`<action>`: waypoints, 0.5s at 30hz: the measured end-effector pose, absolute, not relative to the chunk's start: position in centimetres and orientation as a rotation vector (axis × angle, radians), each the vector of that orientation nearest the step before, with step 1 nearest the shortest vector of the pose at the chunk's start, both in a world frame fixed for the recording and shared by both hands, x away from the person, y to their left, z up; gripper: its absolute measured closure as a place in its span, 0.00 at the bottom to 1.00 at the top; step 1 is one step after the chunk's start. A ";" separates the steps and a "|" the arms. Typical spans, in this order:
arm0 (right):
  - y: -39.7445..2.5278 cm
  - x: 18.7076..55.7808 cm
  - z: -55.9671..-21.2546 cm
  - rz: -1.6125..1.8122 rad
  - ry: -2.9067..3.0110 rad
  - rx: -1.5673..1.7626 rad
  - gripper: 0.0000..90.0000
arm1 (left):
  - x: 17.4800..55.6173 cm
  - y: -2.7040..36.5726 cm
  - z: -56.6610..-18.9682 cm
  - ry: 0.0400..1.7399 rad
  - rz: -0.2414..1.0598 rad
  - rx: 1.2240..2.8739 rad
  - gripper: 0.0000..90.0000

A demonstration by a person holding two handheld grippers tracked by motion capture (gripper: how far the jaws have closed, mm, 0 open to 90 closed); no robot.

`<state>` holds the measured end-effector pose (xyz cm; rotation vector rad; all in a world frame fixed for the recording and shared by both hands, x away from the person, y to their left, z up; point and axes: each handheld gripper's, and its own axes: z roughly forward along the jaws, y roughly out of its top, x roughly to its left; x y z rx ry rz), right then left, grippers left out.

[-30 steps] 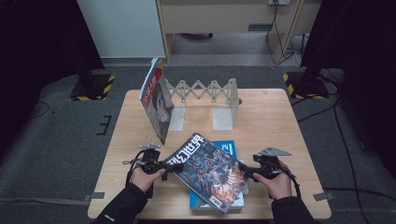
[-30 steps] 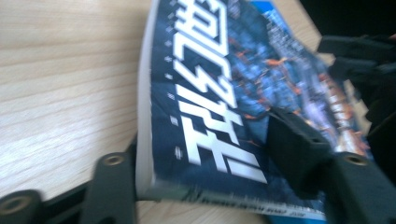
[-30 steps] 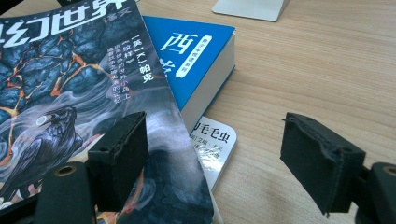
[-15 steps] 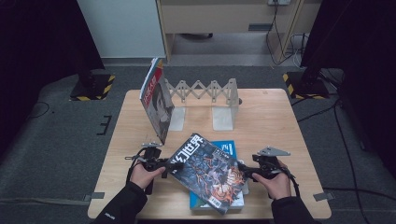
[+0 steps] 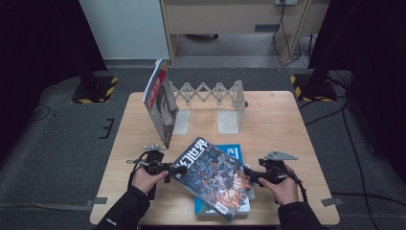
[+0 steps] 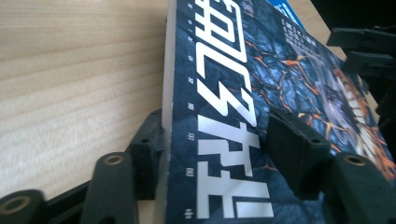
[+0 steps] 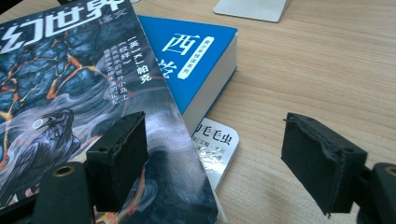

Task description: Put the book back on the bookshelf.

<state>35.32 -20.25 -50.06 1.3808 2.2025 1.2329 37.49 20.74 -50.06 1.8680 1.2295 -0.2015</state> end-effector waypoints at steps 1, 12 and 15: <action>-20.3 35.3 -50.1 1.231 2.202 1.379 0.25 | 37.3 20.8 -50.0 1.230 -0.210 1.873 0.47; -19.9 35.3 -50.0 1.228 2.211 1.353 0.26 | 37.1 20.4 -51.1 1.156 -0.226 1.906 0.31; -19.8 35.2 -50.0 1.233 2.211 1.357 0.25 | 37.1 20.3 -51.3 1.168 -0.249 1.895 0.30</action>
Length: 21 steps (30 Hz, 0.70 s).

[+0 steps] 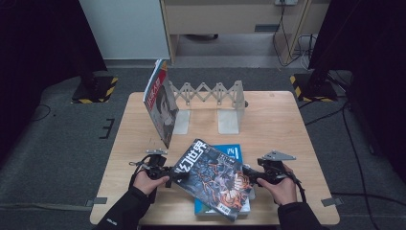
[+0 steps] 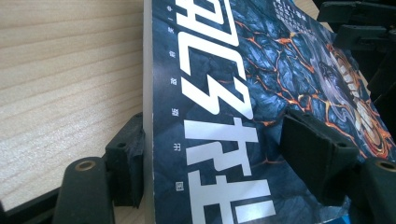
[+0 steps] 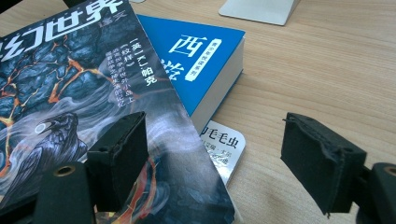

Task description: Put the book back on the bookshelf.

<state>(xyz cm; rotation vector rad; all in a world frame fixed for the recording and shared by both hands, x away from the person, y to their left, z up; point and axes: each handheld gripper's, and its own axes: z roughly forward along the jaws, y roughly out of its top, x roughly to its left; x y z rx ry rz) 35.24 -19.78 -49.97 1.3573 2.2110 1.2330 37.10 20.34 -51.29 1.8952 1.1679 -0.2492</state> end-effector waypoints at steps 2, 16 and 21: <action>-19.8 35.2 -50.0 1.233 2.211 1.358 0.25 | 37.1 20.4 -51.3 1.177 -0.258 1.890 0.31; -19.9 35.3 -50.1 1.235 2.199 1.372 0.25 | 36.4 21.1 -47.9 1.137 -0.289 1.750 0.53; -20.0 35.3 -50.2 1.233 2.198 1.369 0.25 | 36.3 20.4 -47.7 1.135 -0.311 1.793 0.54</action>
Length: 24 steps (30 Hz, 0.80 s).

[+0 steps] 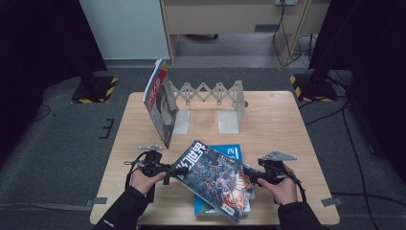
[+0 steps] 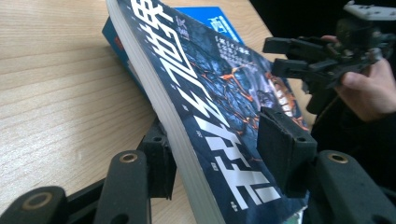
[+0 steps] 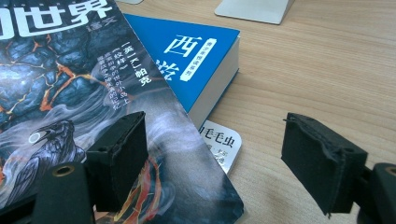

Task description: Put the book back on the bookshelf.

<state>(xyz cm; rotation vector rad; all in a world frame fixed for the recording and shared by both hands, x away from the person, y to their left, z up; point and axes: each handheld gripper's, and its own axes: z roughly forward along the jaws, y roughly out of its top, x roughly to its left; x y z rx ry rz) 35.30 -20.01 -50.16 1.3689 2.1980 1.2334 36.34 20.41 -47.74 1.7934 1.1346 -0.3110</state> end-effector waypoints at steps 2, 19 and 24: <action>-20.0 35.3 -50.2 1.233 2.198 1.370 0.25 | 36.4 20.3 -47.7 1.140 -0.321 1.788 0.57; -20.6 35.5 -50.0 1.232 2.189 1.392 0.25 | 36.2 19.3 -45.2 1.169 -0.343 1.755 0.80; -22.1 35.7 -49.7 1.227 2.120 1.427 0.25 | 36.0 19.2 -43.7 1.175 -0.320 1.718 0.84</action>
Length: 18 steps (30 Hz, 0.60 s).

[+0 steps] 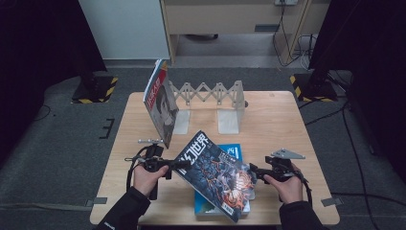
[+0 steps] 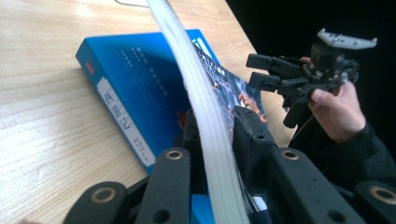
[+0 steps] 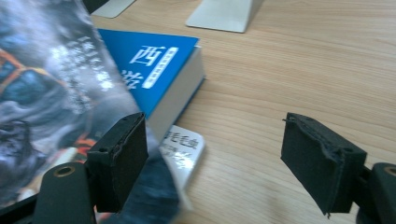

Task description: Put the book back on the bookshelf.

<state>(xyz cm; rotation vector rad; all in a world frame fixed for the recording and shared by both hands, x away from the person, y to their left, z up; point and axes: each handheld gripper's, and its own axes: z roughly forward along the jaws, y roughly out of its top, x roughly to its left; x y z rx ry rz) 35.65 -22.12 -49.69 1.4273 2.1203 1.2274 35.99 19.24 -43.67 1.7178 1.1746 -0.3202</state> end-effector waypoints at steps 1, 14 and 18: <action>-22.1 35.7 -49.7 1.227 2.120 1.427 0.25 | 36.0 19.2 -43.7 1.175 -0.320 1.718 0.85; -25.5 36.3 -50.9 0.981 2.079 1.507 0.25 | 35.8 19.6 -40.4 1.160 -0.293 1.653 0.91; -26.1 36.5 -51.3 0.931 2.090 1.514 0.24 | 35.9 19.4 -38.8 1.143 -0.261 1.648 0.91</action>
